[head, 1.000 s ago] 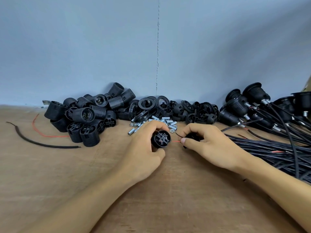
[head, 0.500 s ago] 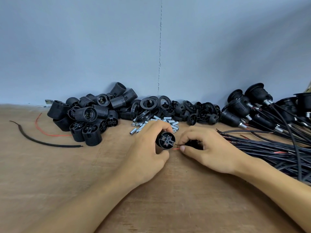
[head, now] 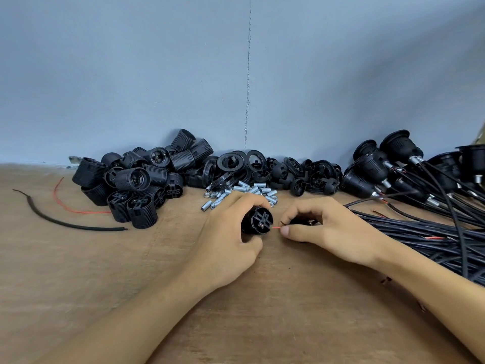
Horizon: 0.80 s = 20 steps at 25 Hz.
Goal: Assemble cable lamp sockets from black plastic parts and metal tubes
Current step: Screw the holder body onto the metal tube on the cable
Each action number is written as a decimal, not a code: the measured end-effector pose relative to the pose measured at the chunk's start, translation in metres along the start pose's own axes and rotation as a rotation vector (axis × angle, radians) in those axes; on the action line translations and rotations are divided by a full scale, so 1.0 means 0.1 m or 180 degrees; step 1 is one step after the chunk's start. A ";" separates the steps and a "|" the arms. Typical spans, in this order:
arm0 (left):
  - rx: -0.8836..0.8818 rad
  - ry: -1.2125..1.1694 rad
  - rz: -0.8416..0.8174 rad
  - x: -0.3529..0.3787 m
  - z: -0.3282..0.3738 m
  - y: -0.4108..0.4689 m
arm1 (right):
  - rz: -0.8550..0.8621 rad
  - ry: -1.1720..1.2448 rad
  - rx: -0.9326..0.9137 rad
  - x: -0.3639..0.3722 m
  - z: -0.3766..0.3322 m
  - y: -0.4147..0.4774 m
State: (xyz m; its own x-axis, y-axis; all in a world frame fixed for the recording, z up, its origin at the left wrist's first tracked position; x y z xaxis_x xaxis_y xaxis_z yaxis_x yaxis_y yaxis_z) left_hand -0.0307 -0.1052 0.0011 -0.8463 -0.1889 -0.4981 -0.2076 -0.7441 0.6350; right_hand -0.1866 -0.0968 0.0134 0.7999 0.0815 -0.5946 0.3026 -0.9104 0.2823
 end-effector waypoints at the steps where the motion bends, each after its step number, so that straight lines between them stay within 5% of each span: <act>1: -0.0004 -0.0041 -0.0014 0.01 0.00 0.00 | -0.0018 0.0173 0.0035 0.00 0.00 0.00; 5: -0.0013 -0.0139 -0.0044 0.01 -0.01 -0.01 | 0.0057 0.0687 0.0141 -0.03 -0.01 0.00; 20: 0.0106 -0.0090 0.0059 0.00 0.03 0.00 | 0.0642 0.0333 0.0082 -0.07 -0.07 -0.04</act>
State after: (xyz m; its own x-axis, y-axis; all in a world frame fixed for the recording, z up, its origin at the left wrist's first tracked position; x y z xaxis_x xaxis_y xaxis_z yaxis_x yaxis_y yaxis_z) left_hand -0.0319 -0.1027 0.0032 -0.8636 -0.1838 -0.4694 -0.2077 -0.7189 0.6634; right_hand -0.1903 -0.0910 0.0216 0.8927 -0.0627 -0.4463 0.1188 -0.9225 0.3673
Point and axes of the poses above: each hand's wrist, its own y-axis towards the middle knuckle, its own x-axis out of the palm, z = x × y, the point moved 8 cm from there along y, towards the middle knuckle, and after that the axes turned 7 degrees about z, right-handed, at the moved point
